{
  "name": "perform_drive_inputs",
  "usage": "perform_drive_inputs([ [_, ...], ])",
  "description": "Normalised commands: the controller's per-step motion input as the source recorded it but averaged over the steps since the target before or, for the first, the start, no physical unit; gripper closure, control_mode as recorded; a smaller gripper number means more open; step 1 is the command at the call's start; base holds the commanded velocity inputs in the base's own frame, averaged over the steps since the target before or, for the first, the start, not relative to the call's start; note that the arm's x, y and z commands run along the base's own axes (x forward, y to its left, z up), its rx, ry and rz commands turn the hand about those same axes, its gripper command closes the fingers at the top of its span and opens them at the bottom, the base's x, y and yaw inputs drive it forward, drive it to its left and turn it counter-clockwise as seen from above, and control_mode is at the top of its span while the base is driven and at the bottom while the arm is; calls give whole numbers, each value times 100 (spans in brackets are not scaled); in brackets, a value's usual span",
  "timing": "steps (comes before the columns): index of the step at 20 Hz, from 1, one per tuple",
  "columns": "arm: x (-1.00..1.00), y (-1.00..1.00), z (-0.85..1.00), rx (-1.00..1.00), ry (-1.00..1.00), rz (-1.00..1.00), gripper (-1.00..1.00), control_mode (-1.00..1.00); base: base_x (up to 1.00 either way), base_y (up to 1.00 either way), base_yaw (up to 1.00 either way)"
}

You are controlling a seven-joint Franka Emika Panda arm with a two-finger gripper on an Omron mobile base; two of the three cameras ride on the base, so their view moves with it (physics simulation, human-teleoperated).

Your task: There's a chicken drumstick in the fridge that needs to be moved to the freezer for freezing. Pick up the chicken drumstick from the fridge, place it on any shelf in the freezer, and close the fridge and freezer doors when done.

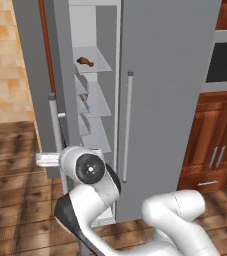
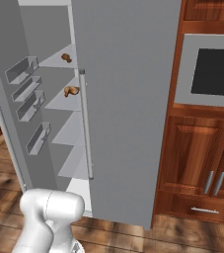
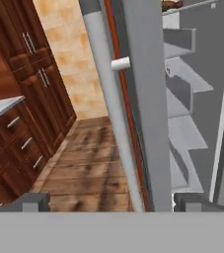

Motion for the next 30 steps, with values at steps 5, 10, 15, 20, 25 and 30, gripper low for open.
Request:
perform_drive_inputs([
  [5,23,84,-37,0,-14,-8,-100,-100,0,0,0],
  [10,22,76,-34,-2,-16,-13,-100,-100,0,0,0],
  [15,40,10,-43,-1,-7,-7,-100,-100,0,0,0],
  [20,54,0,-41,0,-9,-4,-100,-100,0,0,0],
  [25,45,16,-21,0,-3,-9,-100,-100,0,0,0],
  [30,38,41,-7,-2,-6,-17,-100,-100,0,0,0],
])
